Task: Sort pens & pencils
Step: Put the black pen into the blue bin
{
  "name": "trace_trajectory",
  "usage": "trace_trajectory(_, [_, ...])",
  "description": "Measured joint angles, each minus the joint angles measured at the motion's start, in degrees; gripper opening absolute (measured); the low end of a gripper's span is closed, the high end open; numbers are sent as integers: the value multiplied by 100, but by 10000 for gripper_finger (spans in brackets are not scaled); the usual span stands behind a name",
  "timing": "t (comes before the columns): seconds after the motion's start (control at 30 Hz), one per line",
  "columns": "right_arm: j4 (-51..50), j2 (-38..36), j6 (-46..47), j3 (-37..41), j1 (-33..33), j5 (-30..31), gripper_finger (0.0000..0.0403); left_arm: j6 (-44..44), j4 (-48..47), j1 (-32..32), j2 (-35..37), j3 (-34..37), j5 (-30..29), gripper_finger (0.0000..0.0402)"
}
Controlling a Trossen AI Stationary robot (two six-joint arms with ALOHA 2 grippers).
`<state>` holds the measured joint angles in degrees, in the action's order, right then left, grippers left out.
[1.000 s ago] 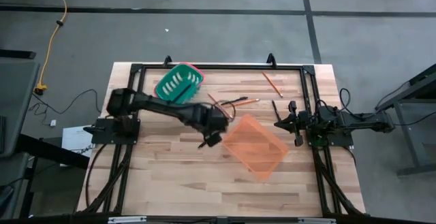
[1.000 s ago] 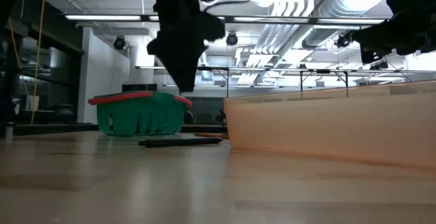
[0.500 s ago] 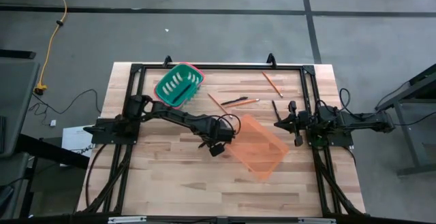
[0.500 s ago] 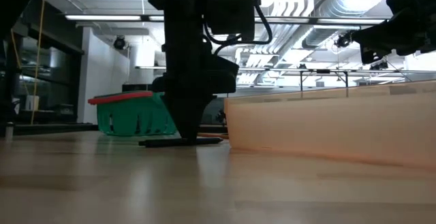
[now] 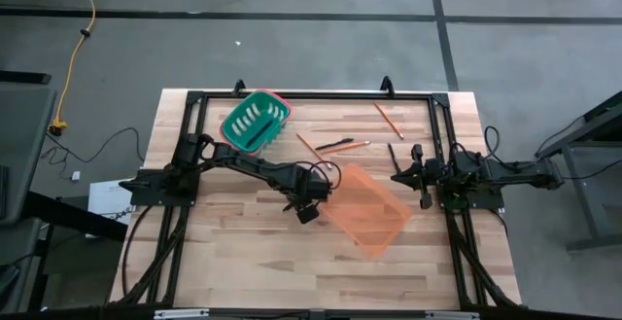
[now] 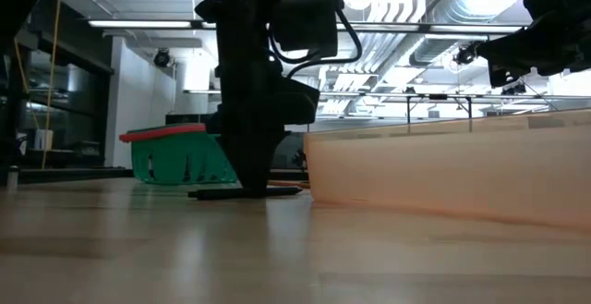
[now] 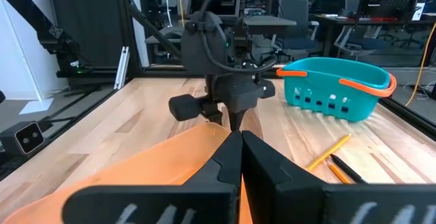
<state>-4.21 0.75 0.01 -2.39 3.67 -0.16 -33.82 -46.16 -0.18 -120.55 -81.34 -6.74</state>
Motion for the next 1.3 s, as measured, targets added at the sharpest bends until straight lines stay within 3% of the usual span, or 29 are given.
trace_trajectory(0.13, [0,0,0,-1,-1,0,0,70,7,-3,-5,2,-1,94])
trace_trajectory(0.37, [-1,0,0,0,-1,-2,0,102,29,-19,-9,2,-13,14])
trace_trajectory(0.6, [-2,-1,0,0,0,-1,0,258,-55,-22,-13,-26,-19,34])
trace_trajectory(0.8, [-2,0,0,0,-1,-2,0,393,-207,-16,167,-22,3,8])
trace_trajectory(0.97, [-2,1,0,-1,-1,-2,0,425,-549,-16,311,2,31,23])
trace_trajectory(1.3, [0,39,0,0,1,-2,0,402,-981,-16,516,-22,-123,12])
